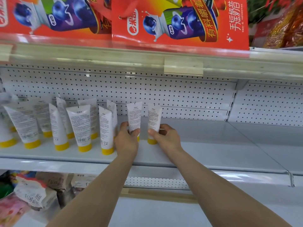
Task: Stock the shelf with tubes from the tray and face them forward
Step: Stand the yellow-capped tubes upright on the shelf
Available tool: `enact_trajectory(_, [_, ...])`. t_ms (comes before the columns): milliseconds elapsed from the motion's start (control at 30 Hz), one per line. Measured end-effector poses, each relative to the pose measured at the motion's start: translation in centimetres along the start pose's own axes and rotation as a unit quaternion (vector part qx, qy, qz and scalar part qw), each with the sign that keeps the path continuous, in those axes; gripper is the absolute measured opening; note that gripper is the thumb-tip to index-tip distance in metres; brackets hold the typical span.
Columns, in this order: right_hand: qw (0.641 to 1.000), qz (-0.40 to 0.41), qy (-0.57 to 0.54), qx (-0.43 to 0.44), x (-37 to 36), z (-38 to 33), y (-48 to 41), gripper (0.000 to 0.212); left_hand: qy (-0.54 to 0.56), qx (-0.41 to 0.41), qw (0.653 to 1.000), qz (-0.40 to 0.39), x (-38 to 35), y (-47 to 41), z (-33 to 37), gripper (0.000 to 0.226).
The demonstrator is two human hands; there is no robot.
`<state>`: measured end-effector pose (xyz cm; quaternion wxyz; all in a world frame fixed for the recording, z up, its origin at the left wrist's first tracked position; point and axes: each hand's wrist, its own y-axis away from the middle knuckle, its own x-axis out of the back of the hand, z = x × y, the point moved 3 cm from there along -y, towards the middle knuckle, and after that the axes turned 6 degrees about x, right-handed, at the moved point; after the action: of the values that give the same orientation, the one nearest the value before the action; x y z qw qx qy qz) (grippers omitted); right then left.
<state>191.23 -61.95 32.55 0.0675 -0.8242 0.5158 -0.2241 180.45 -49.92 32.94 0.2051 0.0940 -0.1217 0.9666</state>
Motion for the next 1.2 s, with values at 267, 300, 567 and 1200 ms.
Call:
enact_trajectory(267, [1.000,0.015,0.010,0.007,-0.3,0.4,-0.2,0.037,-0.003,-0.001,1.000,0.003,-0.2,-0.1,-0.1,0.037])
enact_trajectory(300, [1.000,0.016,0.012,0.009,-0.3,0.4,-0.2,0.037,-0.005,0.000,1.000,0.004,-0.2,-0.1,-0.1,0.037])
enact_trajectory(567, [1.000,0.003,0.022,0.003,-0.2,0.1,0.0,0.040,-0.026,0.005,1.000,0.000,-0.1,0.1,-0.1,0.033])
enact_trajectory(1200, [0.927,-0.021,0.370,0.054,3.7,-13.5,19.4,0.063,-0.266,-0.190,0.935,-0.136,16.2,14.2,2.7,0.061])
